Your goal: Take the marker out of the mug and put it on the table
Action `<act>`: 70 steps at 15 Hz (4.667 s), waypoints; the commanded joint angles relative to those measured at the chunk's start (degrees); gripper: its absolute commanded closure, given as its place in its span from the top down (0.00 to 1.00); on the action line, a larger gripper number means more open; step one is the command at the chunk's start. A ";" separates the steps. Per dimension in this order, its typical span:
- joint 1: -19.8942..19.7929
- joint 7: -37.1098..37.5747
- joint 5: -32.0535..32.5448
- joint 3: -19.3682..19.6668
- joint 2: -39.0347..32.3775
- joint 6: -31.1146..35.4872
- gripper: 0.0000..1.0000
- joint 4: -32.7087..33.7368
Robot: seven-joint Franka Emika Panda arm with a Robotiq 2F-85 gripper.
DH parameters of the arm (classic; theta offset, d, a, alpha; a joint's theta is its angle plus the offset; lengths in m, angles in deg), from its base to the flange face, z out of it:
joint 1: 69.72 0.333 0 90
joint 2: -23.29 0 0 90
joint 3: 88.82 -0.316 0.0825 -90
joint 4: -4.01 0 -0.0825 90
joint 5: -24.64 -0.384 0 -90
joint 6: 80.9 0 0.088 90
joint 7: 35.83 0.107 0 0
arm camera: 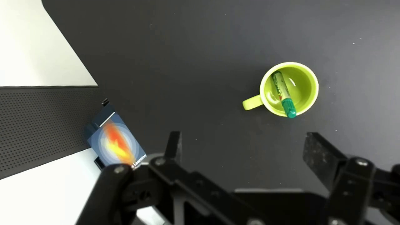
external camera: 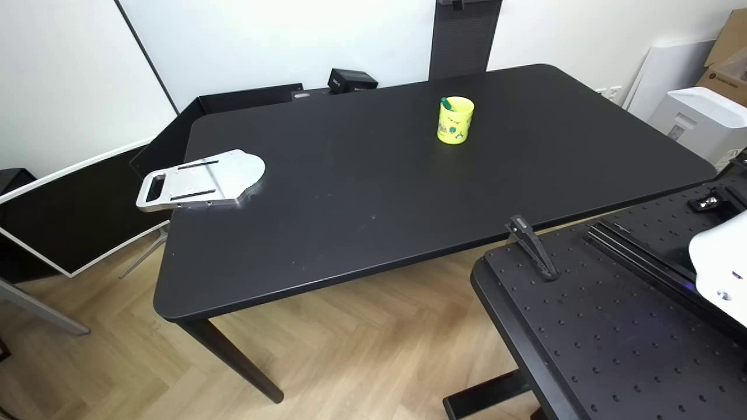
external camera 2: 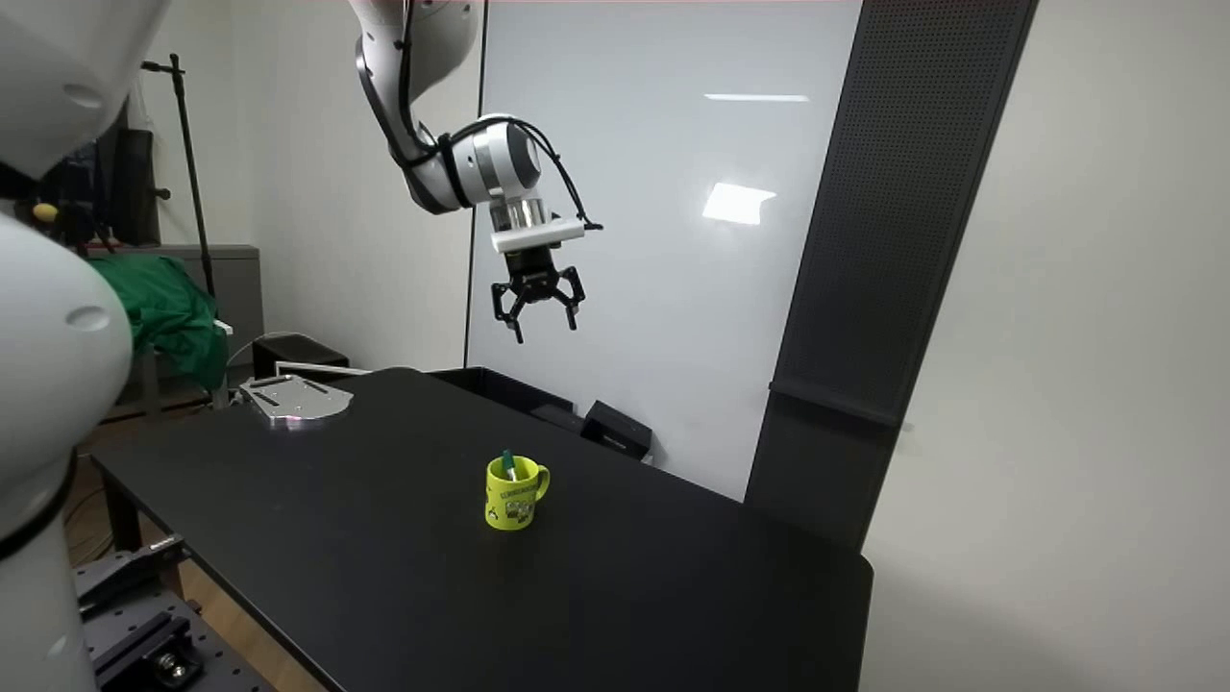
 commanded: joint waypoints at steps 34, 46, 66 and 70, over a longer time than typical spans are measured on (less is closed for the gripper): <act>3.41 0.01 0.43 -0.47 -16.83 2.00 1.00 6.66; 3.98 -0.52 -0.13 -0.25 -23.36 1.39 1.00 11.58; 3.81 -0.61 -0.38 -0.17 -25.43 -4.39 1.00 13.58; 3.77 -0.62 -0.44 -0.17 -25.89 -4.32 1.00 13.76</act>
